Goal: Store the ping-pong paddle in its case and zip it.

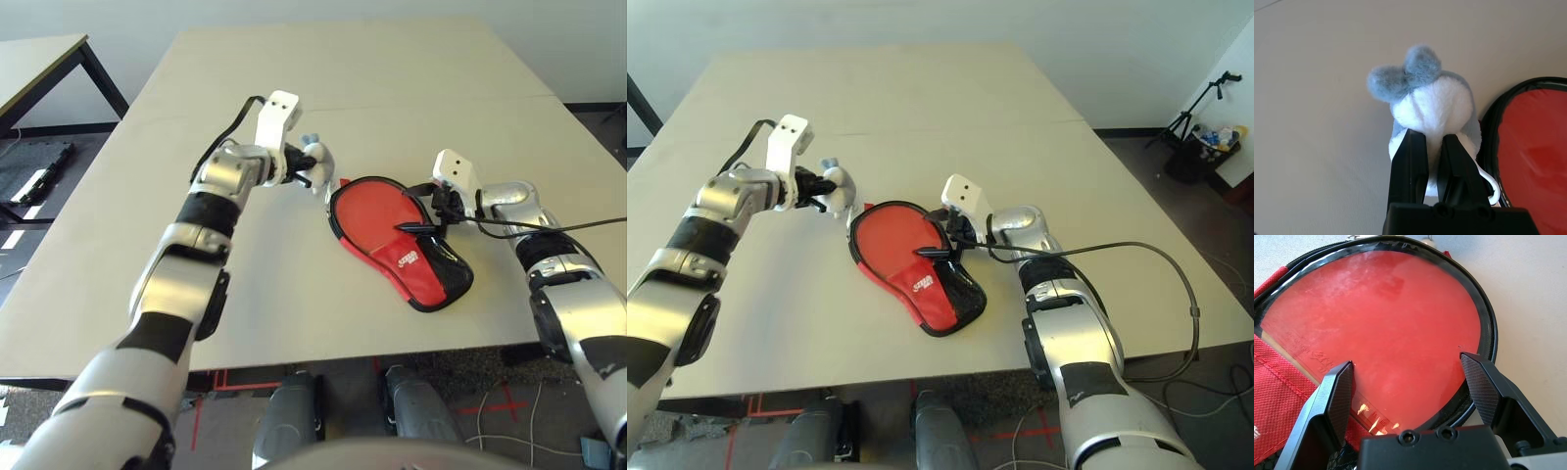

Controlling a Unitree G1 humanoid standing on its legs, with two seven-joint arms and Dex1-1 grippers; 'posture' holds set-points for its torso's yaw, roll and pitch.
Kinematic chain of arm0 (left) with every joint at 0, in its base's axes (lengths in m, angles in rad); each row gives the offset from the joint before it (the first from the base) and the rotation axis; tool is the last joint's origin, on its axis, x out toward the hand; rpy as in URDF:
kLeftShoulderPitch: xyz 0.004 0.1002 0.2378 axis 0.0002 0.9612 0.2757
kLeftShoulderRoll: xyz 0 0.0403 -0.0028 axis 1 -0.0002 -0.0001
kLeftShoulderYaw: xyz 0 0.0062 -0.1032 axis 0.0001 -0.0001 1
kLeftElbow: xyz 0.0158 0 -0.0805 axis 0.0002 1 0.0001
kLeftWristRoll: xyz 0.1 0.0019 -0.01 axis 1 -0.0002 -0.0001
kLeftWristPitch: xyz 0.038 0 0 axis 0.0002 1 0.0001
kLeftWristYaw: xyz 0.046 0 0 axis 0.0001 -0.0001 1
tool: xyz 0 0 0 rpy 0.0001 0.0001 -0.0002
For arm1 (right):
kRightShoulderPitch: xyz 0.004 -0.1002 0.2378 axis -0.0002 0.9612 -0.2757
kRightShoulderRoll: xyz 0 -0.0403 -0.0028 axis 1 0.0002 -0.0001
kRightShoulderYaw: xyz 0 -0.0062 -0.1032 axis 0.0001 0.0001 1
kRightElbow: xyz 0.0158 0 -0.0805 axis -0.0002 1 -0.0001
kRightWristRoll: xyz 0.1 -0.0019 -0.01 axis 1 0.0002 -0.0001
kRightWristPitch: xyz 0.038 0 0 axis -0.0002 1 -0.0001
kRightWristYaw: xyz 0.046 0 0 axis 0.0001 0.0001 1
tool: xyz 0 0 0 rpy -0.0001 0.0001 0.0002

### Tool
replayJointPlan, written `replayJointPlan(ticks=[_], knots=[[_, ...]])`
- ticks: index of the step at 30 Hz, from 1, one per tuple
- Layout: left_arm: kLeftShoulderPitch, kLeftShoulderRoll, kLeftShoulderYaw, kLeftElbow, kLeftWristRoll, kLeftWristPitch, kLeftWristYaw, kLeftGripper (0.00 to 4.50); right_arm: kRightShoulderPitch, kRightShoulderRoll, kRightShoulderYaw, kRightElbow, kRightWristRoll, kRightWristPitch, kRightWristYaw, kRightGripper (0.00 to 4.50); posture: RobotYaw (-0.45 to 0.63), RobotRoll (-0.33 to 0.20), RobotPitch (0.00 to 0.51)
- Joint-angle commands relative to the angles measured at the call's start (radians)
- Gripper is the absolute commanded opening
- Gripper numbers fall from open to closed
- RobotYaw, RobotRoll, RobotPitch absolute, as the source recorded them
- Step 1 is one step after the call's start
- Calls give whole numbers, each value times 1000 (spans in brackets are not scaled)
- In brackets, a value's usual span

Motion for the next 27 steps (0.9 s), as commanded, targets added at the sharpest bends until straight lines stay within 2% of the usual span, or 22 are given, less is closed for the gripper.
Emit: replayJointPlan(ticks=[1, 7, 15, 21, 27], knots=[[-69, -30, 22, 128, 49, -129, 56, 152, 60, 13, 38, 20, -39, 33, -2, 4500, -48, 0, 103], [-147, -92, 68, 241, 82, -234, 145, 152, 86, 13, 35, -15, -30, 48, -2, 4500, -74, 0, 104], [-200, -160, 96, 270, 129, -295, 183, 151, 116, 8, 30, -61, -23, 71, -4, 4500, -99, 0, 106], [-207, -228, 95, 265, 142, -293, 108, 151, 129, 6, 29, -83, -17, 85, -8, 4500, -104, 0, 108], [-196, -292, 92, 240, 142, -269, 34, 2133, 131, 12, 29, -86, -16, 90, -18, 4500, -103, 0, 110]])
